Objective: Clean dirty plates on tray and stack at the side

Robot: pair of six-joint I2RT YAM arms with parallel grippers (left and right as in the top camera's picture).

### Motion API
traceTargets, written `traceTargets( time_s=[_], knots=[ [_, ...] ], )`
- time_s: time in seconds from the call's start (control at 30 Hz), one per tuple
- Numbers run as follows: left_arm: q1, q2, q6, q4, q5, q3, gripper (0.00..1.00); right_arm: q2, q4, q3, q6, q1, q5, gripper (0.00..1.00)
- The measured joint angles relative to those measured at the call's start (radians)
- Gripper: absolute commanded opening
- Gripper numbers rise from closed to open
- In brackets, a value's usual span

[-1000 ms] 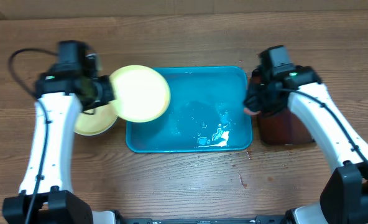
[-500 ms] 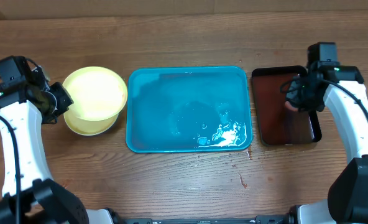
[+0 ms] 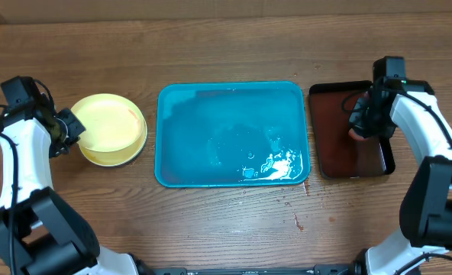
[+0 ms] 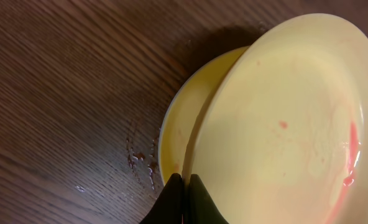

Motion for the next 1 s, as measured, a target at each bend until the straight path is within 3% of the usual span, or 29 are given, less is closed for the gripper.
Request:
traceTargets(
  time_s=[0.27, 0.37, 0.43, 0.53, 0.67, 0.87, 1.0],
  knots=[
    [0.001, 0.14, -0.008, -0.002, -0.015, -0.001, 0.05, 0.005, 0.01, -0.002, -0.021, 0.0, 0.0, 0.04],
    [0.001, 0.169, -0.015, -0.006, -0.016, -0.002, 0.19, 0.005, 0.008, -0.002, -0.023, 0.0, 0.0, 0.04],
    [0.001, 0.178, -0.019, -0.006, -0.016, -0.002, 0.35, 0.005, 0.008, -0.002, -0.024, 0.0, -0.002, 0.18],
    [0.001, 0.178, -0.022, -0.007, -0.016, -0.002, 0.53, 0.005, 0.006, -0.002, -0.028, 0.0, -0.008, 0.29],
    [0.001, 0.178, -0.018, -0.022, -0.016, -0.002, 0.57, 0.005, 0.005, -0.002, -0.031, 0.0, -0.013, 0.35],
    [0.001, 0.178, -0.018, -0.086, -0.016, 0.029, 0.63, 0.005, -0.01, -0.002, -0.031, 0.0, -0.051, 0.54],
    [0.001, 0.15, -0.015, -0.15, -0.016, 0.113, 0.82, 0.005, -0.067, 0.019, -0.032, 0.0, -0.08, 0.55]
  ],
)
